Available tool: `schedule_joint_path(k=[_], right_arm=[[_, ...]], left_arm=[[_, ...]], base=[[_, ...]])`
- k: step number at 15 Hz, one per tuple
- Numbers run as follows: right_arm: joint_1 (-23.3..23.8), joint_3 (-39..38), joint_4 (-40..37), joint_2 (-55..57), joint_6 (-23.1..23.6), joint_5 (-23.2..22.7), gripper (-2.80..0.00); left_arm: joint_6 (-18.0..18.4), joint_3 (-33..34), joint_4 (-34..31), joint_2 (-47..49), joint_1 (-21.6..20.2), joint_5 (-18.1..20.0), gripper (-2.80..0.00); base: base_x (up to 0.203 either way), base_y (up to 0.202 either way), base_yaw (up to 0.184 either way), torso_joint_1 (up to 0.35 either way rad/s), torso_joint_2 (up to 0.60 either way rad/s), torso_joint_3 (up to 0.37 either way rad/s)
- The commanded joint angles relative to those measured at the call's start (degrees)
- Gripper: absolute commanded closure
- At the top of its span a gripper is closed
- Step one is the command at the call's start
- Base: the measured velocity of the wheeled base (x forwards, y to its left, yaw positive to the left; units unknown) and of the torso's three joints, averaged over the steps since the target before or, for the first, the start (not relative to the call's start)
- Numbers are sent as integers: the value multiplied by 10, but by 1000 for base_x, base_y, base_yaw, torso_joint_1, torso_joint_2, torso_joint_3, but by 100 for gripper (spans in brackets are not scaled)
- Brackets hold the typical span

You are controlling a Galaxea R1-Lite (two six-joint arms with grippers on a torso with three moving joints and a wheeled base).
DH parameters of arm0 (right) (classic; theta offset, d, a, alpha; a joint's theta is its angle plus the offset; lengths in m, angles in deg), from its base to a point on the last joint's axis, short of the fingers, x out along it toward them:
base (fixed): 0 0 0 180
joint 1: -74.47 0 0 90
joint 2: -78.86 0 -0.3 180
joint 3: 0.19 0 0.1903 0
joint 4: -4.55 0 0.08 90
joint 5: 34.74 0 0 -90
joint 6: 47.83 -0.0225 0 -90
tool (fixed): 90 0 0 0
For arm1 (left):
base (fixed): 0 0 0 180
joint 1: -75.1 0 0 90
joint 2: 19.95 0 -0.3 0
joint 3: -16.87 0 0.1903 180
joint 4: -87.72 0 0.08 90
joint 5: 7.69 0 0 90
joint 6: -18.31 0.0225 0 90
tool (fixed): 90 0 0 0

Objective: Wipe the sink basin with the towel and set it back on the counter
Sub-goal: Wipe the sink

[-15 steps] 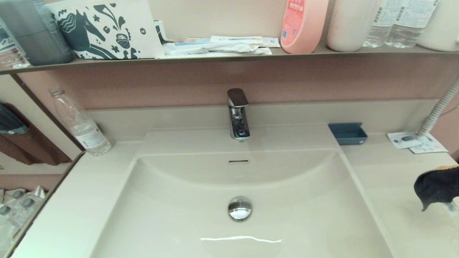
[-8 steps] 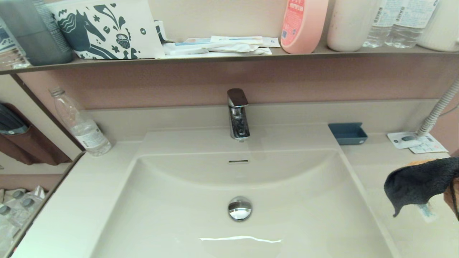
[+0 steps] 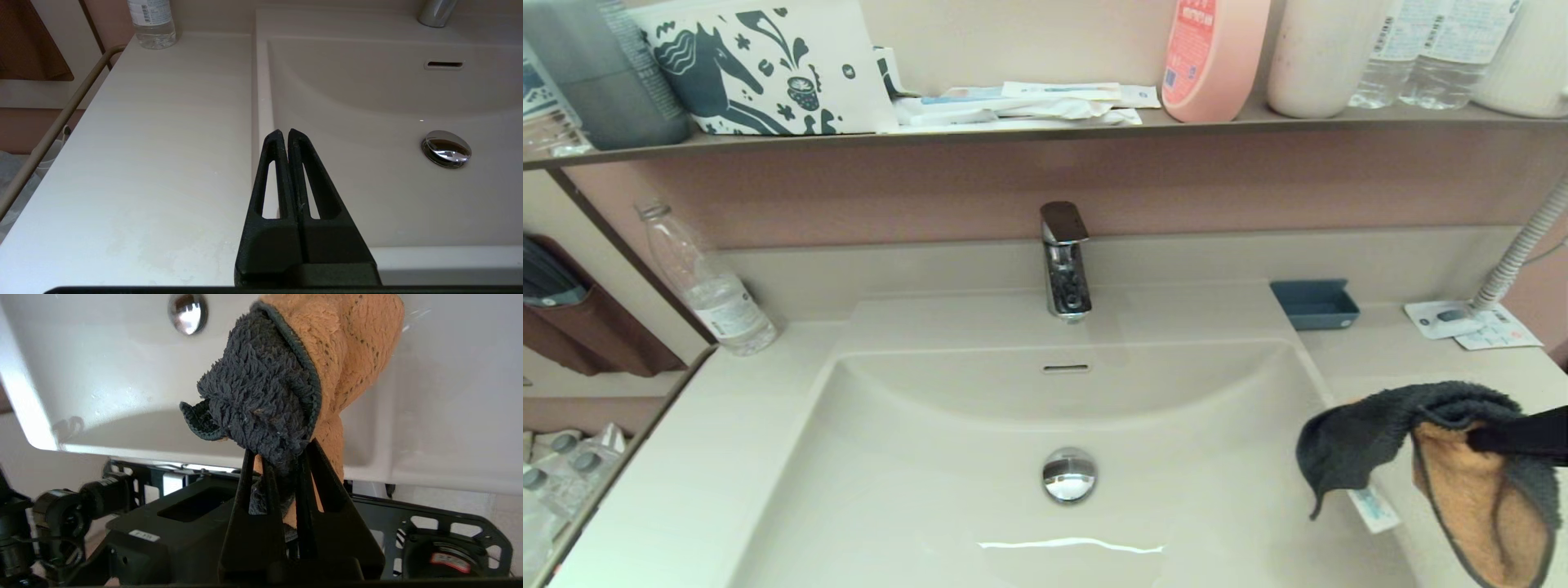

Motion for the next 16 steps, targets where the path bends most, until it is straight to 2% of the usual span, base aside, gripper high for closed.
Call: schedule_joint_path(k=[1, 4, 11, 13, 16], right_arm=[[-73, -1, 3, 64, -29, 35, 0], [-129, -1, 10, 158, -65, 100, 0], [-153, -20, 6, 289, -99, 155, 0], [-157, -42, 10, 315, -100, 211, 0], [-170, -80, 69, 337, -101, 239, 0]], left_arm=[[0, 0, 1, 1, 0, 0, 0], [0, 0, 1, 1, 0, 0, 0], [0, 0, 1, 1, 0, 0, 0], [-1, 0, 1, 1, 0, 0, 0], [0, 0, 1, 1, 0, 0, 0]], base=[[0, 0, 0, 0, 0, 0], [0, 0, 0, 0, 0, 0], [0, 0, 0, 0, 0, 0], [0, 0, 0, 0, 0, 0], [0, 0, 0, 0, 0, 0]])
